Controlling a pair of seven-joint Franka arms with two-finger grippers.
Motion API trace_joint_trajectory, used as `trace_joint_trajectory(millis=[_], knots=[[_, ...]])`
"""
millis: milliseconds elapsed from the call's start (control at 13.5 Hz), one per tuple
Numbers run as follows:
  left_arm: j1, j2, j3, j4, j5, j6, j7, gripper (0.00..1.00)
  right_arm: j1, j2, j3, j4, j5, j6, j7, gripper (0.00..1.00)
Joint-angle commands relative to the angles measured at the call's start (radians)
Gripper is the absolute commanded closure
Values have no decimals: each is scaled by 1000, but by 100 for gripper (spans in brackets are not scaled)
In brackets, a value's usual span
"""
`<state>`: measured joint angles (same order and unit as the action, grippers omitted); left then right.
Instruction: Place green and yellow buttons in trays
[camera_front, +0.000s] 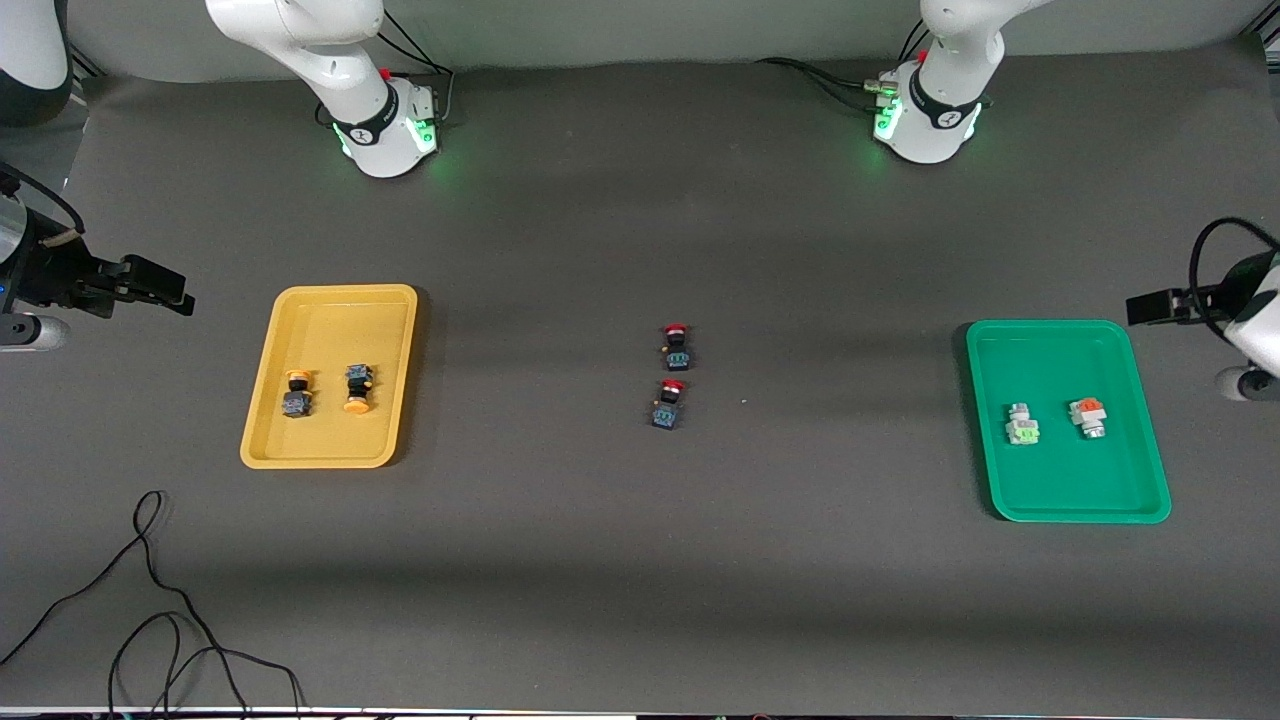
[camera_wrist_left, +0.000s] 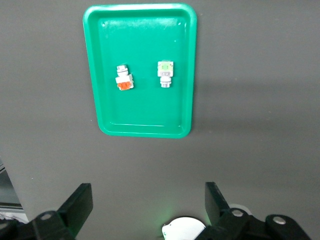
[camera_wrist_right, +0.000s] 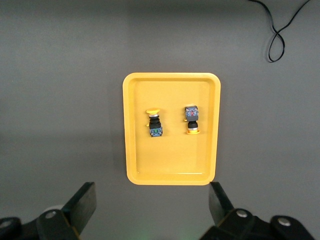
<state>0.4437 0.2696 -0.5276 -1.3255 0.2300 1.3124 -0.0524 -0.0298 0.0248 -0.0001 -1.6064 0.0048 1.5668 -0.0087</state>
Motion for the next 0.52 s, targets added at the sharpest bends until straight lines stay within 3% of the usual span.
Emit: trace_joint_trajectory(millis=[0,444], knots=[[-29,28,-8,91,-8,-77,11,0,-7,9,3,26,-9,-5,21,0],[-30,23,-35,85,-9,-88,12,0,-15,9,3,42,-8,-4,19,0]])
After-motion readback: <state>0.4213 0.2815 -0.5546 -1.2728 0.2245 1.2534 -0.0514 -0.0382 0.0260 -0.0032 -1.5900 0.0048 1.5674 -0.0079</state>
